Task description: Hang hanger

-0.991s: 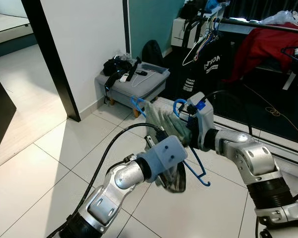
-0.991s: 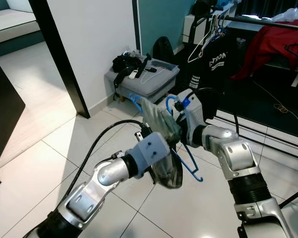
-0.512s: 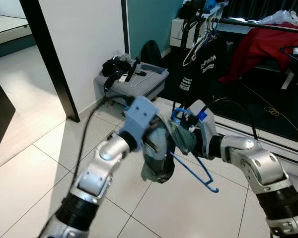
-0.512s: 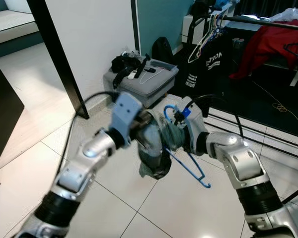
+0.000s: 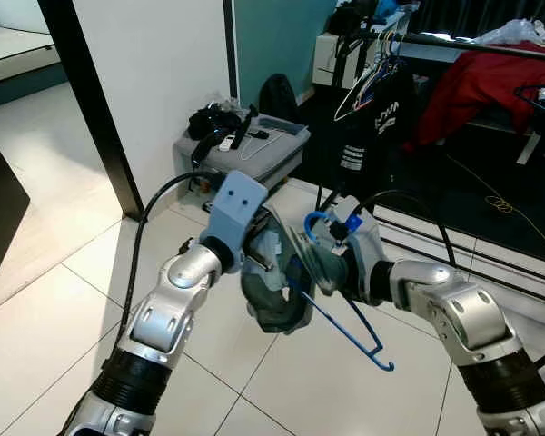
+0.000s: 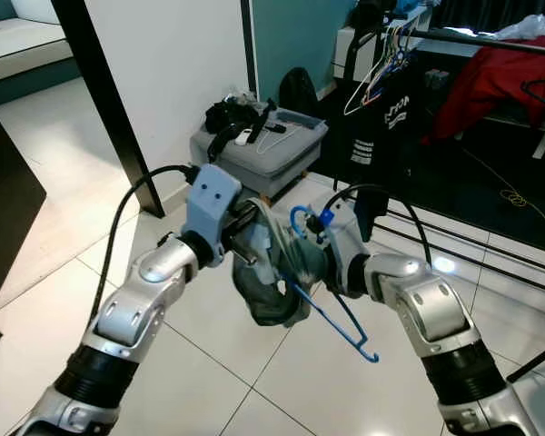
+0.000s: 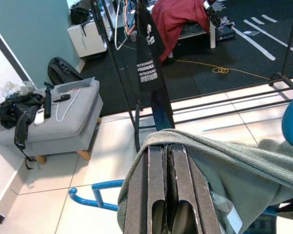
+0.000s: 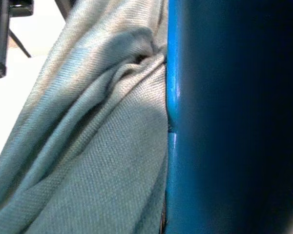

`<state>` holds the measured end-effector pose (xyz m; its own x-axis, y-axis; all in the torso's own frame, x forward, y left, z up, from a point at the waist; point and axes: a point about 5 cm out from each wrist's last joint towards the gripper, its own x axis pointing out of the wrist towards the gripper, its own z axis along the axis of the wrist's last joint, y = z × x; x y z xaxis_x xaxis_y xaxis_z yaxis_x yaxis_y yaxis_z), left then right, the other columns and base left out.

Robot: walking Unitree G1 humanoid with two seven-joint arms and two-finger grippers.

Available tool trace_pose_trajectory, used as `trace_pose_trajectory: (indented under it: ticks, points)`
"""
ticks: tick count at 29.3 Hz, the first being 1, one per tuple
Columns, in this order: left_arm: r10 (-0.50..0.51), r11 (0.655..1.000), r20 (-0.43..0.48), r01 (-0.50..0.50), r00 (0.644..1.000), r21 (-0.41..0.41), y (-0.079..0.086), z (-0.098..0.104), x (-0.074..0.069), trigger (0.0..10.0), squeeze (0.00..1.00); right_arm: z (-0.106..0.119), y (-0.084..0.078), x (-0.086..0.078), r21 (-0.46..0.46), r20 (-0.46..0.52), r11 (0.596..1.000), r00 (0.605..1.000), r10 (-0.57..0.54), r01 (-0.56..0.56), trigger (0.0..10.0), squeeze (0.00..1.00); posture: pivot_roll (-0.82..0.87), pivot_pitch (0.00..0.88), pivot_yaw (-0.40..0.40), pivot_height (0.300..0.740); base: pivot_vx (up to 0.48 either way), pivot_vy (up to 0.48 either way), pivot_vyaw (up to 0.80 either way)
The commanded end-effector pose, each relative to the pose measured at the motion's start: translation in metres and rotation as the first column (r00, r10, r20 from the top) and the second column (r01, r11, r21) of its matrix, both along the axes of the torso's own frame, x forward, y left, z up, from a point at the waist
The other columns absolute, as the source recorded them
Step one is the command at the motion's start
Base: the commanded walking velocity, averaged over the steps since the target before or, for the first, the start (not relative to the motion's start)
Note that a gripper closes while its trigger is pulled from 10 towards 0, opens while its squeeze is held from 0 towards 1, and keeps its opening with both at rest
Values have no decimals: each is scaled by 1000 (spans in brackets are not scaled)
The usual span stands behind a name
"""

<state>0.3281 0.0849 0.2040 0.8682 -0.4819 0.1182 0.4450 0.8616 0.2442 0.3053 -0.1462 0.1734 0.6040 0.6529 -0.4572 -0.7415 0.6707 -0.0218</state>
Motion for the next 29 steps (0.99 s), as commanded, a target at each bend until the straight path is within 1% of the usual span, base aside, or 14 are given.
trace_pose_trajectory:
  ticks: [1,6,8,10,12,13,14,16,18,19,21,22,28,29]
  points:
    - [386,921,78,-380,919,-84,75,27,16,10000,0,-27,-6,-18,-27,-155,999,987,41,-46,10000,0,-101,70,30,740,0,0,0]
    - [447,883,24,-436,894,-173,91,30,19,10000,0,-31,2,-31,-20,-176,995,980,97,-102,10000,0,-109,63,32,740,0,0,0]
    - [444,870,1,-431,896,-240,96,36,20,10000,0,-30,0,-24,3,-155,1000,988,19,-18,10000,0,-110,70,37,740,0,0,0]
    - [434,874,6,-419,901,-246,96,38,20,10000,0,-26,-4,-17,35,-126,998,991,-43,48,10000,0,-107,70,40,740,0,0,0]
    - [434,874,6,-419,901,-246,96,38,20,10000,0,-26,-4,-17,35,-126,998,991,-43,48,10000,0,-107,70,40,740,0,0,0]
    - [417,883,13,-402,909,-242,94,40,19,10000,0,-18,-8,-8,121,-102,985,989,-110,122,10000,0,-107,70,40,740,0,0,0]
    - [417,883,13,-402,909,-242,94,40,19,10000,0,-18,-8,-8,121,-102,985,989,-110,122,10000,0,-107,70,40,740,0,0,0]
    - [382,903,15,-369,924,-218,87,37,18,10000,0,3,-16,7,368,-112,897,970,-217,243,10000,0,-103,68,39,740,0,0,0]
    - [382,903,15,-369,924,-218,87,37,18,10000,0,3,-16,7,368,-112,897,970,-217,243,10000,0,-103,68,39,740,0,0,0]
    - [362,914,12,-352,932,-203,82,34,16,10000,0,6,-19,11,457,-163,840,956,-245,293,10000,0,-103,68,39,740,0,0,0]
    - [362,914,12,-352,932,-203,82,34,16,10000,0,6,-19,11,457,-163,840,956,-245,293,10000,0,-103,68,39,740,0,0,0]
    - [342,925,11,-334,940,-183,76,30,14,10000,0,6,-22,12,508,-208,797,945,-253,326,10000,0,-99,74,38,740,0,0,0]
    - [325,932,2,-320,946,-172,71,26,12,10000,0,-8,-17,4,401,-231,866,948,-218,297,10000,0,-93,77,41,740,0,0,0]
    - [334,929,13,-326,943,-177,73,30,13,10000,0,-13,-12,-2,364,-239,894,954,-181,261,10000,0,-93,78,41,740,0,0,0]
